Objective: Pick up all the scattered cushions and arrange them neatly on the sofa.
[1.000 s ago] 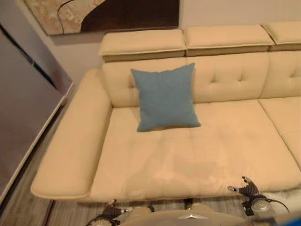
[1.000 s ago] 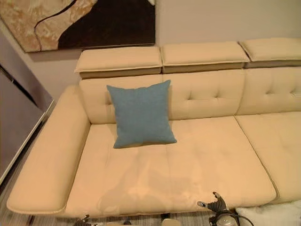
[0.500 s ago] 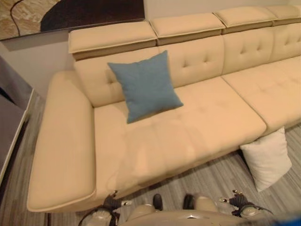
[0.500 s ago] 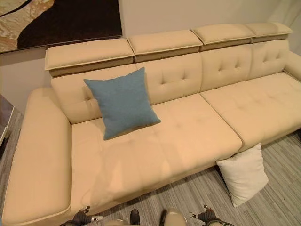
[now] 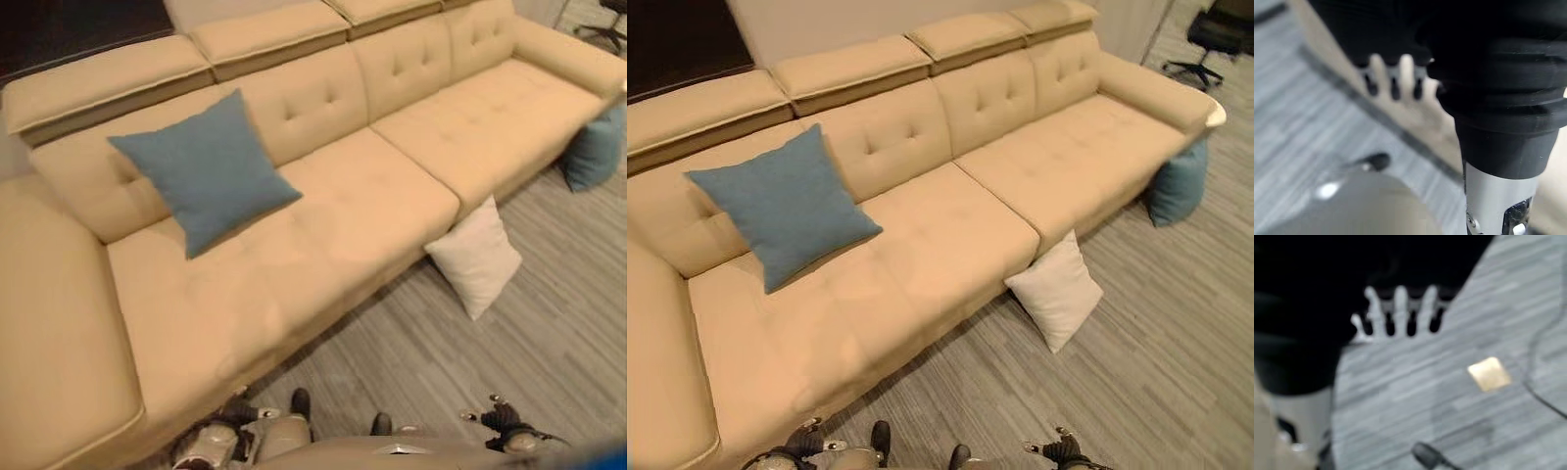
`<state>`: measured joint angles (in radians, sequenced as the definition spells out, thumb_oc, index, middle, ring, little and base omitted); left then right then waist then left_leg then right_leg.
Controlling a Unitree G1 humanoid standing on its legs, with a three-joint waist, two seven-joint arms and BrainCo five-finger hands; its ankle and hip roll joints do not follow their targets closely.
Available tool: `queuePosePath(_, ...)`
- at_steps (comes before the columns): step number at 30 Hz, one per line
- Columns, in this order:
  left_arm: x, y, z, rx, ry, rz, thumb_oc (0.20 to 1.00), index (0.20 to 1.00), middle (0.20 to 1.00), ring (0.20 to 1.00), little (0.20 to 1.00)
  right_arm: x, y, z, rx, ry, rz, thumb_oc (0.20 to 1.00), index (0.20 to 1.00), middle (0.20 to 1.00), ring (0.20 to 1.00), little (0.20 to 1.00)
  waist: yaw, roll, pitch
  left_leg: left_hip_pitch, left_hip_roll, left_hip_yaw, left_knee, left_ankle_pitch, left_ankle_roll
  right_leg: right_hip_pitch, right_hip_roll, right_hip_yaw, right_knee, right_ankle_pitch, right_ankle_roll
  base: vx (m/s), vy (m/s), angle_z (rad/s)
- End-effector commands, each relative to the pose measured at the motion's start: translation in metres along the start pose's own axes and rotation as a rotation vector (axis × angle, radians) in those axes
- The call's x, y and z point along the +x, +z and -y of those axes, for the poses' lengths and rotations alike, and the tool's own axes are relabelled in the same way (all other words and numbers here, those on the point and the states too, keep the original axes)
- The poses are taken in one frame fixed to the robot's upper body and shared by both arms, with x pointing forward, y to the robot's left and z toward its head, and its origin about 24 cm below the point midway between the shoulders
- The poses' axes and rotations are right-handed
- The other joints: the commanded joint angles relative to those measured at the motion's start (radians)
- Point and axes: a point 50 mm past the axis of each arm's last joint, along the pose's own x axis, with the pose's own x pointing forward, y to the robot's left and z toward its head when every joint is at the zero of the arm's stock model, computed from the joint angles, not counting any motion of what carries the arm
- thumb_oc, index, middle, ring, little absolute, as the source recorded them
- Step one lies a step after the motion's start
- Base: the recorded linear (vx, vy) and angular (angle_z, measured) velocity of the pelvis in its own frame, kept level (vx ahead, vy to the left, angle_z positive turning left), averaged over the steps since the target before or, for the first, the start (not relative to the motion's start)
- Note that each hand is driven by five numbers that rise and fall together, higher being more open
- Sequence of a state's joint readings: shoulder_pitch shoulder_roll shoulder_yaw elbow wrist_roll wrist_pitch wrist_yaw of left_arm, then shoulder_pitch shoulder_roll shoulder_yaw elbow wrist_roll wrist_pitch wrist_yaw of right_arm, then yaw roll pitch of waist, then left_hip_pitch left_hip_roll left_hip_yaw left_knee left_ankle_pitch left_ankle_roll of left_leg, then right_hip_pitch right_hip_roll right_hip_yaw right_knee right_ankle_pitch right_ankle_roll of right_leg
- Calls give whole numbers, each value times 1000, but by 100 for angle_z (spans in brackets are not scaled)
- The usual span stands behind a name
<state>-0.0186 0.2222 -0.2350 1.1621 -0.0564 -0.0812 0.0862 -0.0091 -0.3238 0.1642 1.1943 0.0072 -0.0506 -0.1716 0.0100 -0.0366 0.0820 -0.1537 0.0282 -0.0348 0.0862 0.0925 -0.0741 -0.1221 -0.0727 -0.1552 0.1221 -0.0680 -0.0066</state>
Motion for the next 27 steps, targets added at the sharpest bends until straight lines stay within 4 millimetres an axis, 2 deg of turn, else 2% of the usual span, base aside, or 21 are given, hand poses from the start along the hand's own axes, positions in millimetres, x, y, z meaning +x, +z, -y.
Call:
queuePosePath(1, 4, 23, -1, -30, 6, 69, 1000, 1000, 1000, 1000, 1000, 4, 19, 8, 32, -29, 44, 1000, 1000, 1000, 1000, 1000, 38, -15, 28, 29, -106, -87, 138, -175, 50, 20, -15, 33, -76, 138, 107, -122, 120, -82)
queuePosePath(2, 4, 24, 0, -27, 0, 75, 1000, 1000, 1000, 1000, 1000, 4, 18, 8, 32, -28, 38, 1000, 1000, 1000, 1000, 1000, 36, -10, 23, 54, -119, -110, 130, -187, 53, 5, -8, 55, -75, 150, 110, -106, 157, -155)
queuePosePath(3, 5, 28, 2, -21, -6, 86, 1000, 1000, 1000, 1000, 1000, 4, 15, 8, 24, -27, 24, 1000, 1000, 1000, 1000, 1000, 17, -2, 12, 96, -124, -113, 73, -224, 71, -28, -2, 86, -79, 177, 130, -105, 157, -140)
queuePosePath(4, 5, 28, 3, -21, -6, 86, 1000, 1000, 1000, 1000, 1000, 4, 15, 9, 24, -28, 24, 1000, 1000, 1000, 1000, 1000, 20, -1, 13, 99, -123, -111, 71, -224, 71, -27, -1, 89, -78, 177, 130, -211, 218, -150)
queuePosePath(5, 6, 35, 1, 1, 1, 103, 1000, 1000, 1000, 1000, 1000, 5, 15, 7, 12, -30, 7, 1000, 1000, 1000, 1000, 1000, 6, -7, 19, 92, -140, -106, 61, -223, 81, -80, -4, 117, -81, 228, 152, -263, 196, -86)
queuePosePath(6, 6, 35, -3, 10, 9, 103, 1000, 1000, 1000, 1000, 1000, 4, 10, 4, -6, -20, -10, 1000, 1000, 1000, 1000, 1000, 7, -13, 27, 96, -153, -102, 28, -211, 92, -106, -5, 119, -93, 257, 173, -264, 196, -124)
queuePosePath(7, 6, 35, -3, 11, 9, 103, 1000, 1000, 1000, 1000, 1000, 4, 10, 4, -6, -20, -10, 1000, 1000, 1000, 1000, 1000, 8, -13, 27, 98, -152, -101, 26, -210, 92, -105, -4, 121, -93, 258, 173, -333, 134, -173)
queuePosePath(8, 6, 29, -13, 15, 41, 81, 1000, 1000, 1000, 1000, 1000, 3, 9, 1, -29, -12, -11, 1000, 1000, 1000, 1000, 1000, 23, -10, 51, 93, -136, -51, -6, -175, 103, -144, -27, 41, -78, 264, 181, -276, 61, -167)
queuePosePath(9, 6, 26, -17, 12, 55, 68, 1000, 1000, 1000, 1000, 1000, 3, 8, 0, -40, -11, -10, 1000, 1000, 1000, 1000, 1000, 43, 1, 64, 95, -118, -16, -11, -168, 101, -134, -48, -44, -61, 240, 173, -282, 62, -169)
queuePosePath(10, 6, 26, -17, 12, 55, 68, 1000, 1000, 1000, 1000, 1000, 3, 8, 0, -40, -11, -10, 1000, 1000, 1000, 1000, 1000, 41, -1, 63, 93, -120, -18, -13, -165, 102, -136, -50, -45, -61, 241, 174, -148, 18, -153)
queuePosePath(11, 5, 22, -20, 14, 62, 54, 1000, 1000, 1000, 1000, 1000, 3, 7, 1, -44, -12, -14, 1000, 1000, 1000, 1000, 1000, 49, 7, 67, 90, -107, 3, -22, -150, 103, -122, -70, -116, -38, 211, 160, -131, 5, -180)
queuePosePath(13, 5, 17, -23, -1, 74, 33, 1000, 1000, 1000, 1000, 1000, 3, 5, 2, -38, -15, -17, 1000, 1000, 1000, 1000, 1000, 57, 16, 68, 96, -85, 37, -41, -130, 108, -99, -87, -158, 27, 169, 139, -156, -17, -81)
queuePosePath(14, 4, 14, -24, -13, 75, 23, 1000, 1000, 1000, 1000, 1000, 3, 5, 3, -32, -17, -18, 1000, 1000, 1000, 1000, 1000, 61, 21, 65, 104, -73, 53, -54, -128, 112, -82, -93, -158, 62, 148, 133, -163, -79, -49)
queuePosePath(15, 4, 10, -23, -12, 70, 11, 1000, 1000, 1000, 1000, 1000, 3, 2, 6, -23, -25, -30, 1000, 1000, 1000, 1000, 1000, 63, 19, 51, 102, -62, 91, -60, -124, 106, -34, -104, -151, 45, 143, 141, -101, -94, -81)
queuePosePath(16, 3, 7, -21, -9, 63, 3, 1000, 1000, 1000, 1000, 1000, 3, 2, 6, -21, -26, -27, 1000, 1000, 1000, 1000, 1000, 65, 10, 45, 105, -64, 104, -56, -127, 104, -11, -93, -133, 23, 138, 133, -65, -77, -102)
queuePosePath(17, 3, 7, -21, -9, 63, 4, 1000, 1000, 1000, 1000, 1000, 3, 2, 6, -21, -26, -27, 1000, 1000, 1000, 1000, 1000, 64, 10, 43, 102, -64, 104, -56, -125, 104, -13, -94, -133, 21, 140, 133, 60, -104, -80)
queuePosePath(19, 2, 2, -15, -50, 52, -9, 1000, 1000, 1000, 1000, 1000, 3, 5, 6, -13, -30, -18, 1000, 1000, 1000, 1000, 1000, 48, -7, 22, 102, -58, 129, -36, -134, 94, 2, -67, -93, -42, 151, 137, 74, -138, -65)
queuePosePath(21, 2, 2, -15, -50, 52, -9, 1000, 1000, 1000, 1000, 1000, 3, 5, 6, -13, -30, -19, 1000, 1000, 1000, 1000, 1000, 48, -6, 22, 102, -57, 129, -35, -135, 94, 4, -66, -93, -44, 152, 137, 26, -69, -47)
queuePosePath(22, 1, -4, -14, -77, 49, -30, 1000, 1000, 1000, 1000, 1000, 3, 6, 6, -15, -27, -14, 1000, 1000, 1000, 1000, 1000, 26, -14, 15, 110, -49, 151, -28, -146, 87, 13, -45, -62, -80, 157, 133, 37, -117, -33)
queuePosePath(24, 0, -11, -16, -81, 55, -57, 1000, 1000, 1000, 1000, 1000, 3, 3, 6, -26, -26, -29, 1000, 1000, 1000, 1000, 1000, -5, -18, -1, 124, -39, 172, -32, -145, 72, 34, -30, -50, -112, 158, 125, 40, -149, -17)
queuePosePath(27, -1, -14, -17, -95, 56, -66, 1000, 1000, 1000, 1000, 1000, 3, 3, 4, -22, -16, -32, 1000, 1000, 1000, 1000, 1000, -22, -21, -16, 143, -35, 186, -49, -139, 61, 59, -18, -44, -138, 156, 120, 24, -77, -23)
